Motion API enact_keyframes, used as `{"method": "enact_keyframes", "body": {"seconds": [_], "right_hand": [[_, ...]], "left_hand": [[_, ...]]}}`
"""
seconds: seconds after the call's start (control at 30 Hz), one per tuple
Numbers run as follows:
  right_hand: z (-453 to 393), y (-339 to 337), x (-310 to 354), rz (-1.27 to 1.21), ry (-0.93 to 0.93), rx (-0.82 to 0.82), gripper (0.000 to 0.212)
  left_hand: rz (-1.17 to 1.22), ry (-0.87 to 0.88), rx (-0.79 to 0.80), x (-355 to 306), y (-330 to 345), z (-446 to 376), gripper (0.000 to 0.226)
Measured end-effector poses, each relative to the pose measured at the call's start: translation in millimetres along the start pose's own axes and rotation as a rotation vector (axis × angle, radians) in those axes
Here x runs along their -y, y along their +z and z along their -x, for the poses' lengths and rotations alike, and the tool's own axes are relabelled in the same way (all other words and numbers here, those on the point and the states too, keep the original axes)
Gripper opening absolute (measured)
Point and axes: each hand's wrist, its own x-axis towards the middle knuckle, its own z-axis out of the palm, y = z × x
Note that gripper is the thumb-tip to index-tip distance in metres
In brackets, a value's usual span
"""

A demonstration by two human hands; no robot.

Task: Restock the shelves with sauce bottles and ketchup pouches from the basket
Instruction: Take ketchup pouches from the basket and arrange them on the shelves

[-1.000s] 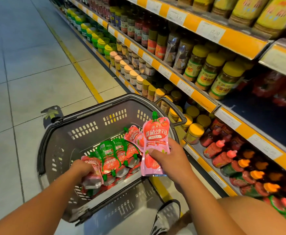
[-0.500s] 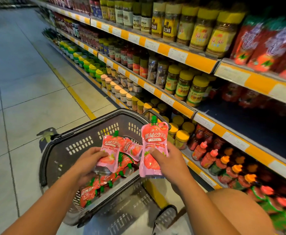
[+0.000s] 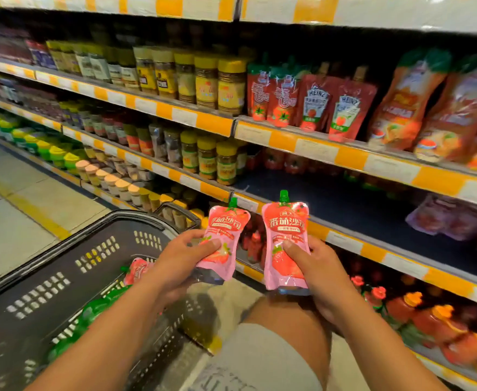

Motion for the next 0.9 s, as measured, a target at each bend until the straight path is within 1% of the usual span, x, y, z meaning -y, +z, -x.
{"method": "enact_keyframes", "body": {"seconds": [0.13, 0.23, 0.3, 0.4, 0.63, 0.73, 0.8, 0.9], "right_hand": [[3.6, -83.1, -0.6, 0.004, 0.049, -0.146, 0.023], [6.7, -135.9, -4.6, 0.003, 0.087, -0.234, 0.026], [9.6, -167.8, -7.6, -0.034, 0.118, -0.303, 0.029], [13.0, -205.7, -7.9, -0.092, 0.117, -0.381, 0.026], [2.8, -262.4, -28.7, -0.144, 0.139, -0.515, 0.022], [-11.0, -280.4, -35.3, -0.120, 0.129, -0.543, 0.019], [-23.0, -292.1, -32.0, -0.150, 0.110, -0.565, 0.018], [-41.7, -305.5, -28.1, -0.183, 0.069, -0.598, 0.017]], "left_hand": [[-0.035, -0.003, 0.118, -5.1, 62.9, -11.5, 0.036], [0.006, -0.033, 0.190, -5.3, 109.4, -16.7, 0.026], [0.006, -0.057, 0.239, -1.4, 143.9, -22.6, 0.019], [0.020, -0.102, 0.289, 10.1, 198.0, -34.5, 0.018], [-0.069, -0.179, 0.335, 35.5, 303.5, -67.1, 0.023], [-0.170, -0.126, 0.345, 37.1, 333.9, -91.7, 0.023], [-0.219, -0.084, 0.339, 35.5, 352.6, -111.2, 0.025], [-0.181, -0.041, 0.356, 31.6, 374.7, -135.5, 0.022]]}}
